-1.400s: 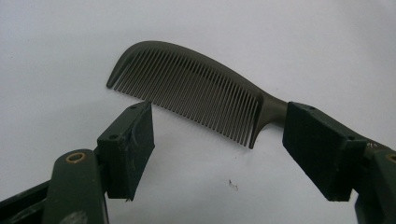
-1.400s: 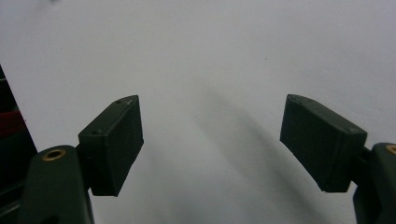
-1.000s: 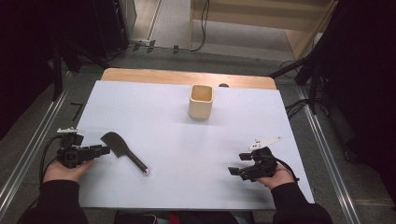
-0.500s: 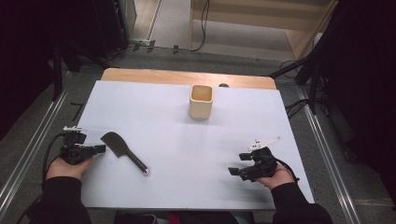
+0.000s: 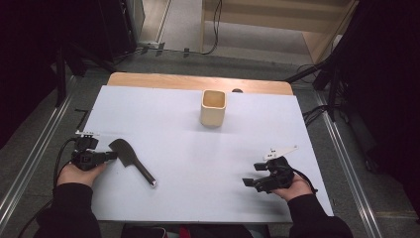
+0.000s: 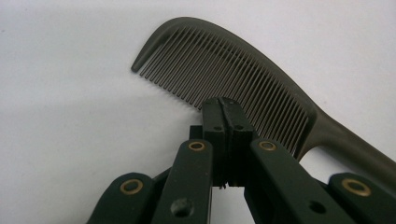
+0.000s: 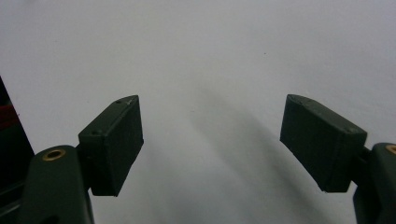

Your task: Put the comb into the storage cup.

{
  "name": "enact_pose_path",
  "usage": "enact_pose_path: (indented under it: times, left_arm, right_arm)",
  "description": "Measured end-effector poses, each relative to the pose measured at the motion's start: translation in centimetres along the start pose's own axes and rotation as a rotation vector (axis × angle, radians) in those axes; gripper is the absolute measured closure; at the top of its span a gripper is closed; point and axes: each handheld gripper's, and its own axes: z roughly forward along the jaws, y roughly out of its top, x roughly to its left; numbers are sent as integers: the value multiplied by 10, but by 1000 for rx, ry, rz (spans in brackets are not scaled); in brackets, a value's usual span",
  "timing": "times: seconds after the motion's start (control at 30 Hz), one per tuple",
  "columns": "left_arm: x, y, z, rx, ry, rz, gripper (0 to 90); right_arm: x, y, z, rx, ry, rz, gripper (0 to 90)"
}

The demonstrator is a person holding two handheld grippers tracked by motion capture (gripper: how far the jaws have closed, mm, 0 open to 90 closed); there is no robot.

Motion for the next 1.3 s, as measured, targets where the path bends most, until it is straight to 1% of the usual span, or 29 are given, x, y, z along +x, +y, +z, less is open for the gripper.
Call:
enact_pose_path:
  times: [0.27, 0.43, 0.63, 0.77, 0.93, 1.17, 1.23, 1.3]
  left_arm:
    - [-6, 5, 6, -2, 8, 23, 900]
    - [-6, 9, 9, -5, 2, 30, 900]
    - [-9, 13, 13, -4, 7, 53, 900]
    - [-11, 17, 15, 3, -1, 63, 900]
    - [-12, 21, 19, -1, -13, 62, 900]
    - [-17, 26, 25, -4, -12, 95, 900]
    - [-18, 28, 27, -6, -17, 98, 900]
    - [-19, 29, 28, -6, -20, 101, 900]
  right_arm:
    - [0, -1, -1, -2, -5, -1, 196]
    - [0, -2, -1, 4, -6, 1, 196]
    - [0, -3, -1, 3, -8, 0, 196]
    - [0, -3, -1, 1, -9, 0, 196]
    - [0, -4, -2, 4, -12, 3, 195]
    - [0, -7, -4, 4, -16, 12, 196]
    - [0, -7, -4, 1, -15, 9, 195]
    - [0, -8, -5, 3, -19, 18, 196]
